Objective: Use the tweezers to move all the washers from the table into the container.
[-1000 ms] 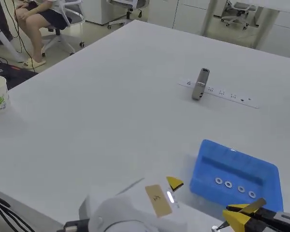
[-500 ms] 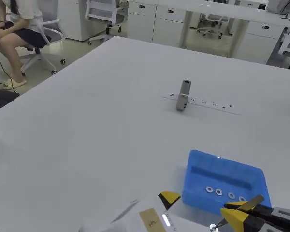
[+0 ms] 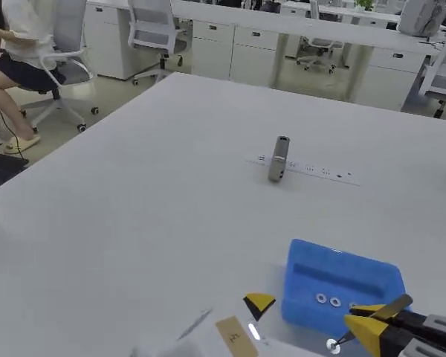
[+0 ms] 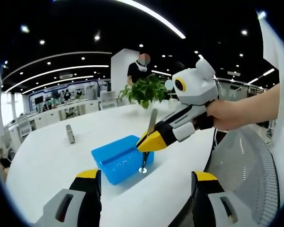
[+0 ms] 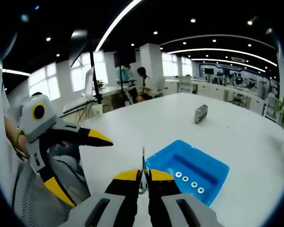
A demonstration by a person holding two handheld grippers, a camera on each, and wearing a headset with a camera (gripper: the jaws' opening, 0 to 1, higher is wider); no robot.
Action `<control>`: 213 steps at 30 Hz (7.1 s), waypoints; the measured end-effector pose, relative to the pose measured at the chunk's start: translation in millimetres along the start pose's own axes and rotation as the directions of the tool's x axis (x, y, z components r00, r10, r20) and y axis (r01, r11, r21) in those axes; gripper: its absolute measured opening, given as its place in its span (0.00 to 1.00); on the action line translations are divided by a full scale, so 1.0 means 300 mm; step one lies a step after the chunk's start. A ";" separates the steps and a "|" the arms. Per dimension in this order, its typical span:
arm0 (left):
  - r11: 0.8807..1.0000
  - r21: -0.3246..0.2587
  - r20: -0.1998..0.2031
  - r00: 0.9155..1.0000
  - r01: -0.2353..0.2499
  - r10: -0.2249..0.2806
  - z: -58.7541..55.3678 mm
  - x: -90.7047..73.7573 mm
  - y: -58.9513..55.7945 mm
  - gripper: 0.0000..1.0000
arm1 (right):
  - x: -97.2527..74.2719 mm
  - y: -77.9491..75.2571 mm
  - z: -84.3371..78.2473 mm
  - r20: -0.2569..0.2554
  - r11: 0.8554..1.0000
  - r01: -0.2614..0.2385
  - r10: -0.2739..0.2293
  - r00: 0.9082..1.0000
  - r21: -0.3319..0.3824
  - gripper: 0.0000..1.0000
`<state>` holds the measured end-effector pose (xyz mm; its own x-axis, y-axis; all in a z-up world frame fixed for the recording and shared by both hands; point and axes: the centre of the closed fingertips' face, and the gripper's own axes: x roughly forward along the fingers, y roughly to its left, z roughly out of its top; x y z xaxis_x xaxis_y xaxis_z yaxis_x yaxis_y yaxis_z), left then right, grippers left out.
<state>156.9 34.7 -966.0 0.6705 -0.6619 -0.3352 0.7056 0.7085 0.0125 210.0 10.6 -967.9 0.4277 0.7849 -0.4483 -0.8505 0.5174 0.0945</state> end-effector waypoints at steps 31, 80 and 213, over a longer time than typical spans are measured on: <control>0.977 -0.023 0.085 0.974 -0.210 0.211 0.043 -0.034 0.117 0.97 | 0.049 -0.105 0.127 0.097 0.990 -0.136 0.140 0.985 -0.049 0.02; 0.990 -0.094 0.013 0.994 -0.103 0.105 -0.016 -0.005 0.079 0.95 | 0.350 -0.233 -0.031 -0.137 0.980 -0.170 0.156 0.978 -0.102 0.03; 0.790 0.155 -0.389 0.772 0.593 -0.503 0.092 0.128 -0.258 0.02 | -0.072 0.132 -0.278 -0.236 0.867 -0.356 0.287 0.928 -0.347 0.03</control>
<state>134.4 -52.3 -953.9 0.0738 -0.7718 -0.6316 0.9906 0.1298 -0.0428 141.7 -14.2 -1028.6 0.0809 0.7968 -0.5988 -0.9965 0.0509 -0.0669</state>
